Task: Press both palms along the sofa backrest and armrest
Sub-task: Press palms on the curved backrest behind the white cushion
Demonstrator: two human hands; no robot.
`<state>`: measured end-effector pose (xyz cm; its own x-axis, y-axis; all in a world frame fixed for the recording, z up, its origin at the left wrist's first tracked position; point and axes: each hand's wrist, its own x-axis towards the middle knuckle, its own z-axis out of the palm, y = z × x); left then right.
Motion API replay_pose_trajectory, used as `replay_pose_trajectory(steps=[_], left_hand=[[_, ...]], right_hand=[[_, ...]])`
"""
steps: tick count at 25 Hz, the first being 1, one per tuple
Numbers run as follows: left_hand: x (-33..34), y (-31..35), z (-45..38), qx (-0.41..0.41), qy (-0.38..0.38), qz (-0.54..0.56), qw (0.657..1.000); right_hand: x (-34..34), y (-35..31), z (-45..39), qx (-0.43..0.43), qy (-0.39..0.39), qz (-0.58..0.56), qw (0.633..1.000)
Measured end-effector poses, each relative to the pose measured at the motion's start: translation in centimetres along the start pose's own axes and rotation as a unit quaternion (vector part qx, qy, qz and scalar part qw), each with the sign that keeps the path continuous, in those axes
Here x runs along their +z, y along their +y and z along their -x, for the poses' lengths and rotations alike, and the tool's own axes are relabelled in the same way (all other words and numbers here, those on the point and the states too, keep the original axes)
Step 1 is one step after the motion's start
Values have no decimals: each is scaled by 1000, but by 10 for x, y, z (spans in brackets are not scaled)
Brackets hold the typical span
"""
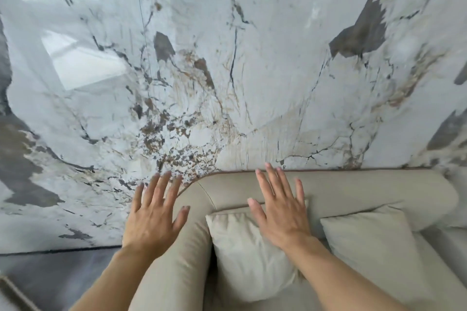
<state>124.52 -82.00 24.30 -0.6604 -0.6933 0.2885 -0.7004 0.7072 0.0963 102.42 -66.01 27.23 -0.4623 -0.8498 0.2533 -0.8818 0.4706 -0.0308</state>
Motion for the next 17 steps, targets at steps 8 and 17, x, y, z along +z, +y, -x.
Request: replay_pose_trajectory(steps=[8, 17], left_hand=[[-57, -7, -14, 76, 14, 18, 997], [-79, 42, -2, 124, 32, 16, 992]], right_hand=[[-53, -37, 34, 128, 31, -9, 991], [-70, -2, 90, 189, 41, -26, 981]])
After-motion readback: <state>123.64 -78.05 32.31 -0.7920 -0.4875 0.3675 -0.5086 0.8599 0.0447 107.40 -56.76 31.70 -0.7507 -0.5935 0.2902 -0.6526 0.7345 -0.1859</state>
